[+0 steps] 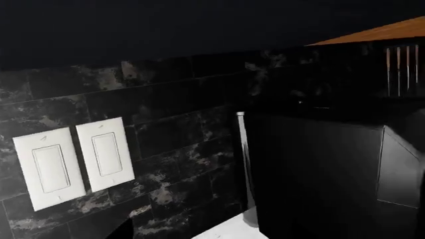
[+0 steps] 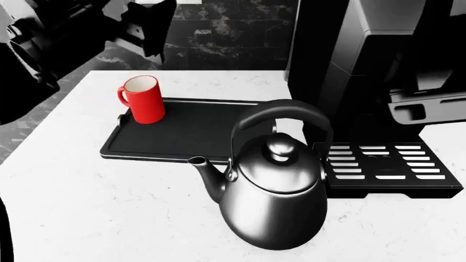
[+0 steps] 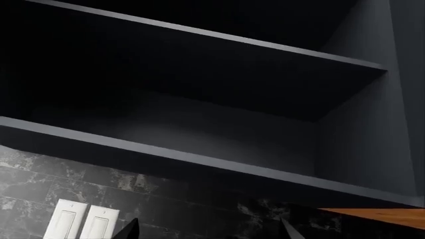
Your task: Pick the kettle from the counter and place it on the tray. Then pick the mug from the cabinet and place it on the tray. Then close the cabinet doors.
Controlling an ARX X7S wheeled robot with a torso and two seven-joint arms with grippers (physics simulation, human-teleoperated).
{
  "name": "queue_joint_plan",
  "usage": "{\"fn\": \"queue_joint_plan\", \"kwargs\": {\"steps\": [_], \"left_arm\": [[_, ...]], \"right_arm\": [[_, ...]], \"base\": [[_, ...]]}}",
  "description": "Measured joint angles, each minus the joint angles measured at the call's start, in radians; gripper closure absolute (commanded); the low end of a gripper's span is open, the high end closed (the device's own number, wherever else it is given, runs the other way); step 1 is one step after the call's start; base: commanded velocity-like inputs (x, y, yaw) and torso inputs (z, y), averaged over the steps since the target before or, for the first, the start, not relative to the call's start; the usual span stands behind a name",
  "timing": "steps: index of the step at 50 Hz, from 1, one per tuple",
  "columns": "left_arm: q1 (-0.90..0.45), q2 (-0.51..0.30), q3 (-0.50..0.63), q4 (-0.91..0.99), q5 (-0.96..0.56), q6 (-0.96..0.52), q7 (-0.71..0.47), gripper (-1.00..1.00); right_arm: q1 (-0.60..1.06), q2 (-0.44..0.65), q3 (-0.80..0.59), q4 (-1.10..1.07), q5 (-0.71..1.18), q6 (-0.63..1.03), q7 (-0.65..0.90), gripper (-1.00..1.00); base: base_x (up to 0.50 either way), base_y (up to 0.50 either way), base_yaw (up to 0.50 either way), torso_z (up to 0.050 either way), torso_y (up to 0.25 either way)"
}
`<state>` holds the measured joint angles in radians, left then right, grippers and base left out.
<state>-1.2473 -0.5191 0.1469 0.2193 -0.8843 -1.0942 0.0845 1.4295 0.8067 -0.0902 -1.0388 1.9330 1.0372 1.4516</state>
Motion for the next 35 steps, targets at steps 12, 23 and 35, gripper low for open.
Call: {"fn": "queue_joint_plan", "kwargs": {"steps": [12, 23, 35], "left_arm": [[0.143, -0.092, -0.053, 0.186, -0.152, -0.027, 0.111, -1.0], [0.246, -0.097, -0.025, 0.311, -0.233, -0.039, 0.166, -1.0], [0.29, -0.074, 0.028, 0.37, -0.258, -0.043, 0.188, -1.0]], "right_arm": [[-0.018, -0.027, 0.03, 0.001, 0.012, 0.033, 0.01, -1.0], [-0.055, -0.052, 0.067, 0.001, 0.006, 0.066, 0.001, -1.0], [-0.086, -0.072, 0.105, 0.003, 0.003, 0.097, -0.008, -1.0]], "base": [[0.0, 0.0, 0.0, 0.0, 0.0], [0.0, 0.0, 0.0, 0.0, 0.0], [0.0, 0.0, 0.0, 0.0, 0.0]]}}
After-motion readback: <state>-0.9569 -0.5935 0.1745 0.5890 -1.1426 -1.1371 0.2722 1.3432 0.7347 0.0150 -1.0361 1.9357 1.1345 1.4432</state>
